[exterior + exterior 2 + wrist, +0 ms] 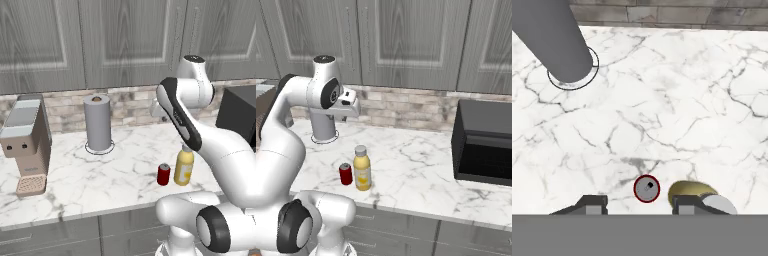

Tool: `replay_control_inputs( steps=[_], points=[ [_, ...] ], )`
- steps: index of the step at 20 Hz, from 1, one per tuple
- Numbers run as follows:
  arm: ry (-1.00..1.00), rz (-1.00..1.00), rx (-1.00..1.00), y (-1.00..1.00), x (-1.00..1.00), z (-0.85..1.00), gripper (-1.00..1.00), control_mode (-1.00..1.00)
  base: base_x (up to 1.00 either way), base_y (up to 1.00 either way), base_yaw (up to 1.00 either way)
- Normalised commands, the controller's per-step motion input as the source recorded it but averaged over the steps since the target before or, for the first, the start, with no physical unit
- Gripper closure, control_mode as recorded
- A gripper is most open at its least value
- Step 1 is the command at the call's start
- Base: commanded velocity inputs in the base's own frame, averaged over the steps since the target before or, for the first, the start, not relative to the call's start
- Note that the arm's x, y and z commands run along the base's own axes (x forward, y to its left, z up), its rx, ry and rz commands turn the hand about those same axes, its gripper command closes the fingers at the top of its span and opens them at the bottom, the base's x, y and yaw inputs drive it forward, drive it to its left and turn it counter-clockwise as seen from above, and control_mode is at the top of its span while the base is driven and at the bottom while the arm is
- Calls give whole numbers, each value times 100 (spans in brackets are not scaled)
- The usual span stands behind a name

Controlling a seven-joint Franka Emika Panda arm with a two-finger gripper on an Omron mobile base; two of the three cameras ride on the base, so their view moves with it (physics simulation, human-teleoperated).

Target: Move the drinks to the dining counter.

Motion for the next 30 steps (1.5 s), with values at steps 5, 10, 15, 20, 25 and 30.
replay_control_inputs(
  steps=[5, 10, 15, 20, 25, 30],
  points=[
    [1, 0, 0, -12, -14, 0, -100, -100, 0, 0, 0],
    [7, 0, 0, -57, -52, 0, -100, -100, 0, 0, 0],
    [12, 0, 0, -43, -47, 0, -100, -100, 0, 0, 0],
    [7, 0, 0, -11, -15, -8, -100, -100, 0, 0, 0],
    [2, 0, -1, 0, -1, -15, -100, -100, 0, 0, 0],
    [0, 0, -6, 0, 0, -19, -100, -100, 0, 0, 0]
  ],
)
